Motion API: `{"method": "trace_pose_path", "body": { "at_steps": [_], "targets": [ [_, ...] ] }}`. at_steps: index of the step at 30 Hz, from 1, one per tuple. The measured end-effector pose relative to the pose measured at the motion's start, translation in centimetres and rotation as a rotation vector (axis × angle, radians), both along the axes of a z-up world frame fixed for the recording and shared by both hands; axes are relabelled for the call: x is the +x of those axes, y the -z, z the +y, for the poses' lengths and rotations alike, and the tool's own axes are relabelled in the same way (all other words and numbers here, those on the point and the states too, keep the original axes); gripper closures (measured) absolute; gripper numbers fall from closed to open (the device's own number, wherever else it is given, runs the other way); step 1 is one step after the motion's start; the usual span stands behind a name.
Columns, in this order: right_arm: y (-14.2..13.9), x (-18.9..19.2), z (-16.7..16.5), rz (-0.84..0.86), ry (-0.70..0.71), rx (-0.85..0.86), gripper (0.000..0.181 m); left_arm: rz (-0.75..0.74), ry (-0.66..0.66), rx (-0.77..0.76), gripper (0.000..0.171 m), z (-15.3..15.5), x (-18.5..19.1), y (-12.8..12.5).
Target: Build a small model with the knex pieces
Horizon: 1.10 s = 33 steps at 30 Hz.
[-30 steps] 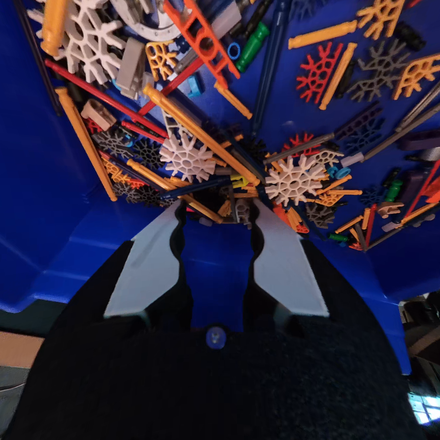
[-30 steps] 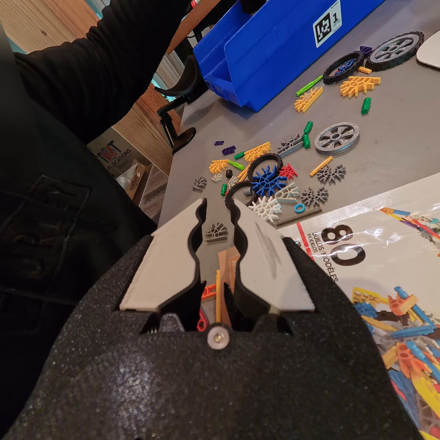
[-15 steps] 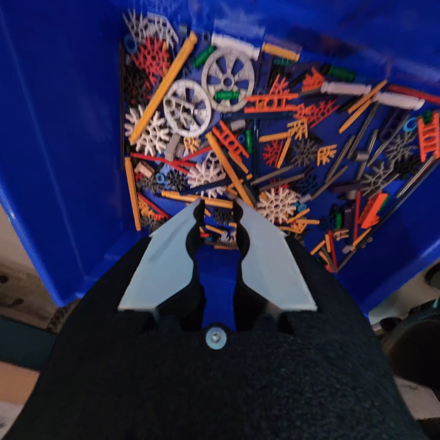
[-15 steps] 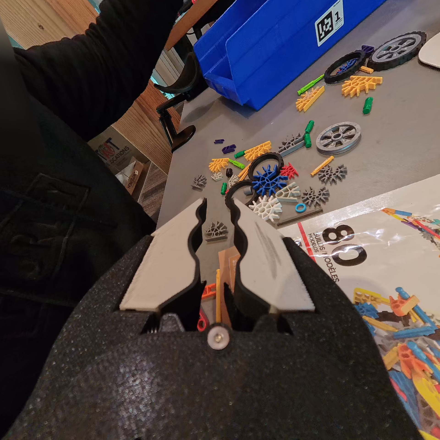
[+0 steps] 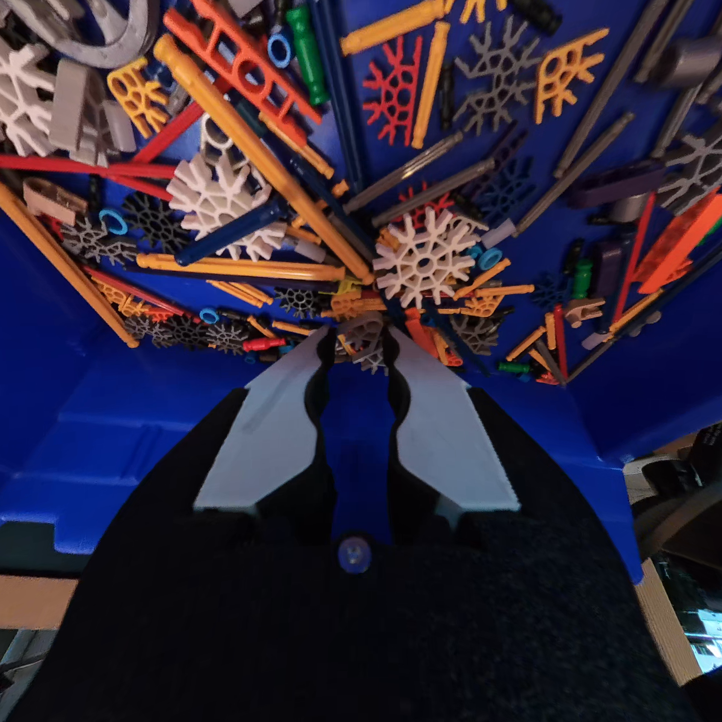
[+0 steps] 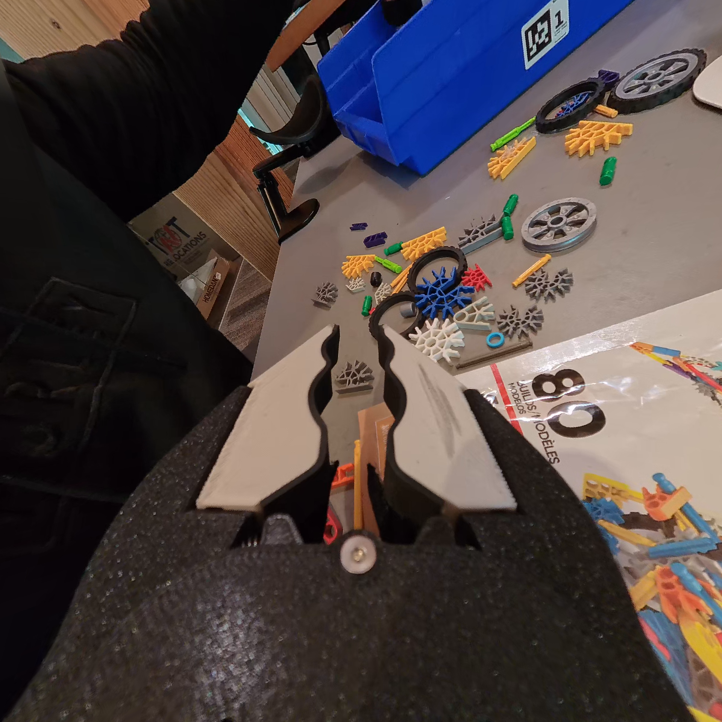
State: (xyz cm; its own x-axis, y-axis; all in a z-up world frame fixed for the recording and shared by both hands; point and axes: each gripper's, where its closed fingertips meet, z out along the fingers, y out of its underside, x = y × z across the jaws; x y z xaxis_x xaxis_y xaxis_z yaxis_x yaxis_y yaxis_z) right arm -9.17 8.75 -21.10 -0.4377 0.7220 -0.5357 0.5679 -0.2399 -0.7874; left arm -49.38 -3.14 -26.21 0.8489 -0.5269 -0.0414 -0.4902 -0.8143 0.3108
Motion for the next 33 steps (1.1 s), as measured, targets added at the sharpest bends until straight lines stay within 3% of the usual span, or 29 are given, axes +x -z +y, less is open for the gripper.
{"method": "trace_pose_path", "body": {
  "at_steps": [9,14,19,23,28,33],
  "targets": [
    [0.0,0.1,-0.1,0.001,-0.003,0.008,0.163,0.003,-0.001,0.029,0.151,0.2,-0.4,-0.6],
    [0.1,0.1,-0.1,-0.001,-0.005,0.012,0.163,-0.007,0.020,0.169,0.151,1.5,1.6,-4.2],
    [0.2,0.2,-0.6,0.005,-0.024,0.039,0.163,-0.020,0.154,0.301,0.151,2.2,7.5,-9.1],
    [0.6,0.3,-0.9,0.005,-0.032,0.085,0.163,-0.059,0.290,0.350,0.151,2.0,13.9,-10.9],
    [0.8,0.5,-1.4,0.025,-0.041,0.160,0.163,-0.114,0.439,0.379,0.151,1.9,21.1,-10.3],
    [1.1,0.5,-1.5,0.018,-0.039,0.185,0.163,-0.158,0.572,0.377,0.151,1.9,27.1,-7.6]
  ]
}}
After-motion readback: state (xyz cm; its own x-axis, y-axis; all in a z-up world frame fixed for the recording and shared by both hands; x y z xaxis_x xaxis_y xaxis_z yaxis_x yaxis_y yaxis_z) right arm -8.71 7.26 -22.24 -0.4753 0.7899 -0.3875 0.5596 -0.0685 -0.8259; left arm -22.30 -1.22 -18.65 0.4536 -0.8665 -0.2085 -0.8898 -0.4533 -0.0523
